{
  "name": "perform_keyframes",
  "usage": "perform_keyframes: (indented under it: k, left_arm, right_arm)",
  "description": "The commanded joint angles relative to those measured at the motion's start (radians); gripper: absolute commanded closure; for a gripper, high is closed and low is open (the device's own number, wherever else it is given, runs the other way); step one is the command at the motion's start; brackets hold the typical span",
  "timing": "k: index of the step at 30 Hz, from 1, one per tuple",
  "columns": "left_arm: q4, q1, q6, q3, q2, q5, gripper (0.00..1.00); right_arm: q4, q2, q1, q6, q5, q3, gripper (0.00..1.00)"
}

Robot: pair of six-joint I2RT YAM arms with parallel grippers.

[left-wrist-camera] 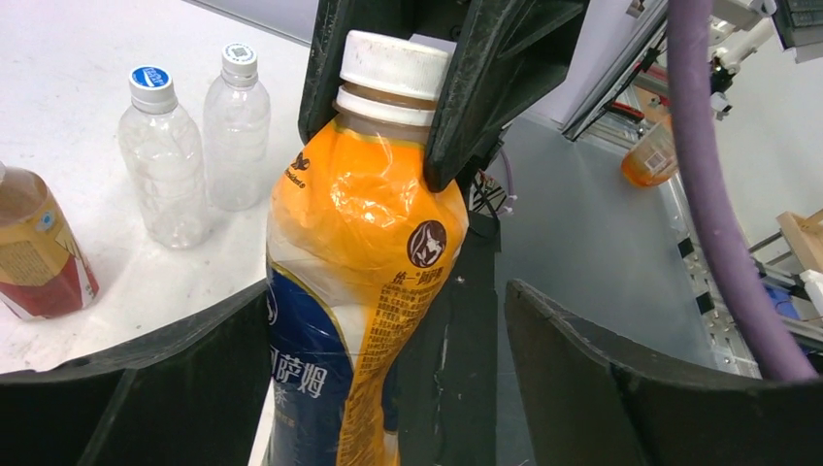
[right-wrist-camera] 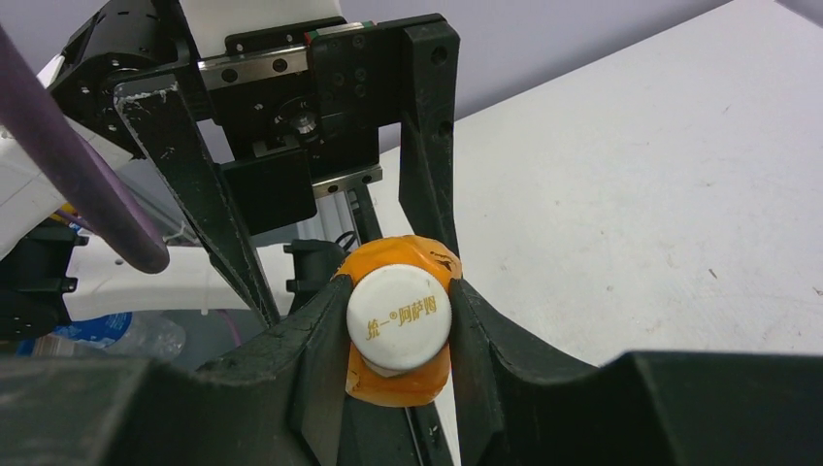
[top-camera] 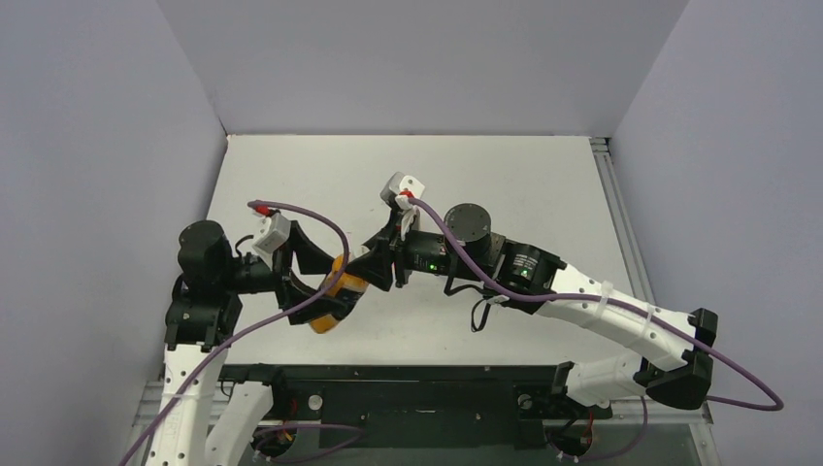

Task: Unscrew the bottle caps
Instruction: Unscrew the bottle cap from the plastic bottle.

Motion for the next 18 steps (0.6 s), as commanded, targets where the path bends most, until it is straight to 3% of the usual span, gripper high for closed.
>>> perform_keyframes:
  k: [1, 3, 6, 12, 18]
  left_arm:
    - [0.038, -0.043, 0.022, 0.002, 0.006, -0.025, 0.23]
    - [-0.053, -0.086, 0.136, 0.038, 0.021, -0.114, 0.22]
    - [-0.198, -0.139, 0.348, 0.148, 0.117, -0.295, 0.0]
    - [-0.401, -0.215, 0.473, 0.35, 0.28, -0.349, 0.03]
    - [-0.522, -0.299, 0.654, 0.361, 0.325, -0.447, 0.02]
  right_arm:
    - [0.065, -0.039, 0.0, -0.006, 0.019, 0.044, 0.9]
    - [0.054, -0.044, -0.01, -0.012, 0.047, 0.049, 0.91]
    - [0.059, -0.054, -0.068, 0.004, 0.038, 0.042, 0.91]
    - [0.086, -0.058, -0.16, 0.046, -0.083, 0.062, 0.91]
    - [0.103, -0.05, -0.173, 0.062, -0.158, 0.062, 0.91]
